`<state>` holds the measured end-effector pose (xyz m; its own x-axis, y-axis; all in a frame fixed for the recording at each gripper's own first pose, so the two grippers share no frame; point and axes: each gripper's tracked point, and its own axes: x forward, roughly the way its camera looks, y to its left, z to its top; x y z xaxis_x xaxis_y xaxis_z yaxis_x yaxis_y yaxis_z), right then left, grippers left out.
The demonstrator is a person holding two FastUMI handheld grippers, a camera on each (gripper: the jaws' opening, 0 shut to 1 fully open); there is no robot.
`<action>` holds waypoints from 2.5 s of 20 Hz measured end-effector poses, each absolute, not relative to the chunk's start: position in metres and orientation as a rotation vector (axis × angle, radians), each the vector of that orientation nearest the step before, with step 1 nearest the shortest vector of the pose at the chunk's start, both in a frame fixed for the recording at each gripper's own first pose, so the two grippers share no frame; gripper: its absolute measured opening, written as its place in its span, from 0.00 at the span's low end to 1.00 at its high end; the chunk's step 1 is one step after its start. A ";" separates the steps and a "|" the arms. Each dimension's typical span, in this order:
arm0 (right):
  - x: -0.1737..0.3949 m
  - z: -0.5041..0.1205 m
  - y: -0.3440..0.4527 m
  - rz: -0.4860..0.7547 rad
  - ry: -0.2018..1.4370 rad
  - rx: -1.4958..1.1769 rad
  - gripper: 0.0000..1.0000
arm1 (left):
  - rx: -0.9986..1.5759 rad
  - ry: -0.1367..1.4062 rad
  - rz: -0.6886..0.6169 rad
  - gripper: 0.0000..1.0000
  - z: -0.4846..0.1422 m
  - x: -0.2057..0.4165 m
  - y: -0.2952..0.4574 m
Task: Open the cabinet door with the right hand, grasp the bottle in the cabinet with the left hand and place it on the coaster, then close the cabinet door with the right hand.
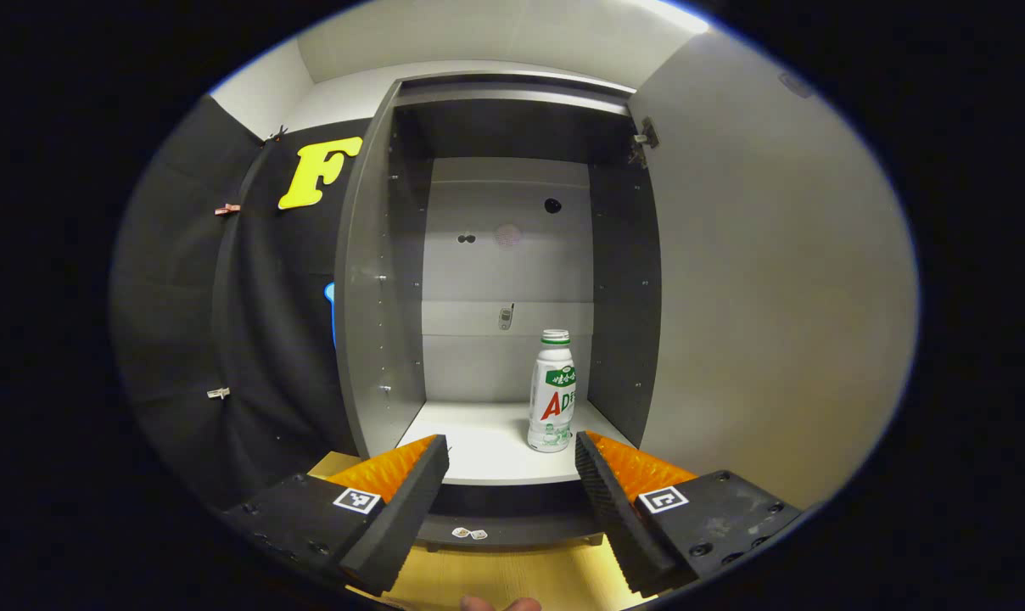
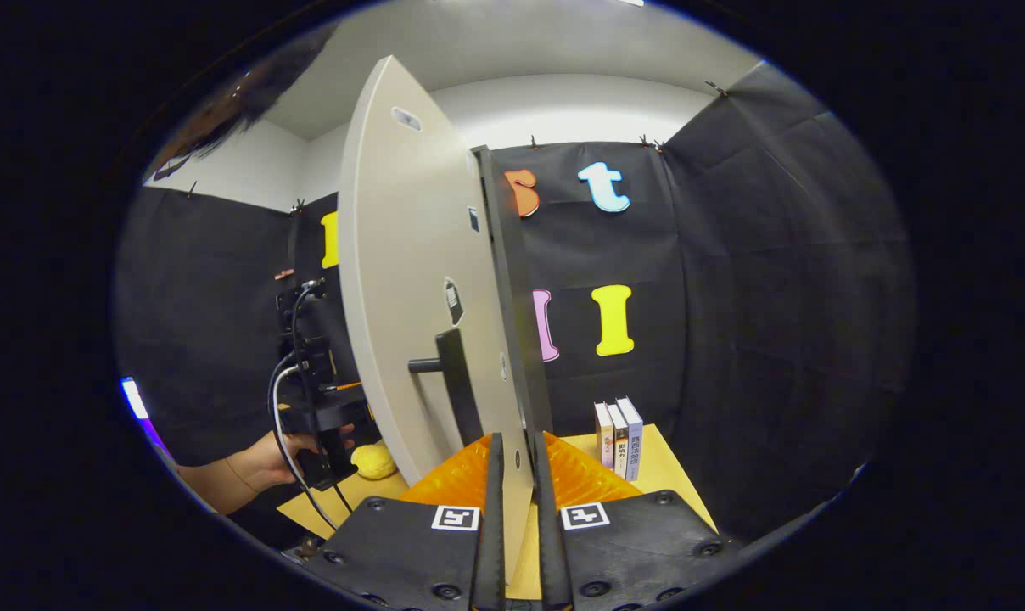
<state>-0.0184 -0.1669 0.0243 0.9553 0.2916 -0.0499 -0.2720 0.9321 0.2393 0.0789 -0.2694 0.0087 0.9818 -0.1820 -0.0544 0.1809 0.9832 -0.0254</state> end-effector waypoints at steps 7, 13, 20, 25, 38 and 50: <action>0.008 0.006 -0.214 0.131 0.083 0.193 0.74 | -0.018 0.071 -0.196 0.94 -0.004 0.098 -0.292; 0.036 0.013 -0.229 0.050 0.020 0.157 0.99 | 0.001 0.045 -0.205 0.95 -0.002 0.128 -0.307; 0.056 0.004 -0.238 0.015 0.029 0.119 0.98 | 0.029 0.044 -0.215 0.94 -0.010 0.186 -0.335; 0.066 0.003 -0.245 0.007 0.014 0.117 0.98 | -0.003 0.093 -0.191 0.95 -0.036 0.230 -0.343; 0.064 0.008 -0.247 -0.037 0.017 0.129 0.98 | -0.059 0.105 -0.222 0.93 -0.053 0.306 -0.355; 0.031 0.016 -0.226 -0.064 0.012 0.120 0.98 | -0.043 0.049 -0.254 0.78 -0.004 0.227 -0.277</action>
